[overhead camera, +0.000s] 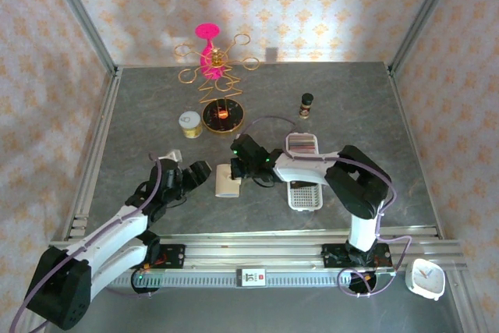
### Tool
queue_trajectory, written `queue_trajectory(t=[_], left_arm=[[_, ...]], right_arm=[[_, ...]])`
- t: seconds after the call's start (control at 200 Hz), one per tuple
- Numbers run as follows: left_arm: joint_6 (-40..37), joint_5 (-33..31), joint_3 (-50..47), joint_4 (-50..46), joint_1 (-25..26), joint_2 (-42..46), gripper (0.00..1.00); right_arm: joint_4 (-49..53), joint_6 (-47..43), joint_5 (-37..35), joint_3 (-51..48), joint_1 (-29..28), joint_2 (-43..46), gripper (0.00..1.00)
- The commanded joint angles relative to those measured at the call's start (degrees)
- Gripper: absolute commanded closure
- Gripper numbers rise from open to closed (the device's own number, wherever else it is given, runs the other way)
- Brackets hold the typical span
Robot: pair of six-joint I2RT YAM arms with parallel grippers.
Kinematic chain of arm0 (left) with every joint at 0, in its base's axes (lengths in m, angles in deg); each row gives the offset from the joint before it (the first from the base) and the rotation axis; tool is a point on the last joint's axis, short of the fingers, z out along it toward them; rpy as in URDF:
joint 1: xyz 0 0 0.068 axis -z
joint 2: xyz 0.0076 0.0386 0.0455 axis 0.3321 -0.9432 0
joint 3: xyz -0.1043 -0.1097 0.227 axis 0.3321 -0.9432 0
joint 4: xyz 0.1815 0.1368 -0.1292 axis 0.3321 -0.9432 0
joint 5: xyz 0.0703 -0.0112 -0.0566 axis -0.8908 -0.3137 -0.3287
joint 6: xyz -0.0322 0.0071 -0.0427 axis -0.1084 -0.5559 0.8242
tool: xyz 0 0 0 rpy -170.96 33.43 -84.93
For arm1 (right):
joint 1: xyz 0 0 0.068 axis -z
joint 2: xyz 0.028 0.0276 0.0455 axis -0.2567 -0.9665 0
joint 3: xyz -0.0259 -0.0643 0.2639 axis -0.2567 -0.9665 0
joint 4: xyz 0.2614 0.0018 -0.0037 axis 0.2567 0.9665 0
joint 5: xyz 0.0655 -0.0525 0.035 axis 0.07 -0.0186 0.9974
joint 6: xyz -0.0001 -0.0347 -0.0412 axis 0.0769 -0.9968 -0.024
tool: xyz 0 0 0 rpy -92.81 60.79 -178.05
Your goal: Put the credit cards into the card holder
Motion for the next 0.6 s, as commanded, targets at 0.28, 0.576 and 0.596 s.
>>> queue_trajectory(t=[0.28, 0.576, 0.596], left_arm=[[2.95, 0.54, -3.13, 7.78, 4.39, -4.27, 0.26], [6.41, 2.4, -4.6, 15.98, 7.49, -8.69, 0.41], [6.67, 2.44, -4.67, 16.54, 7.71, -9.13, 0.42]], right_arm=[[-1.75, 2.23, -3.24, -4.35, -0.35, -2.34, 1.0], [-2.5, 3.03, -3.57, -5.82, -0.31, -2.26, 1.0], [-2.46, 2.96, -3.56, -5.77, -0.29, -2.26, 1.0]])
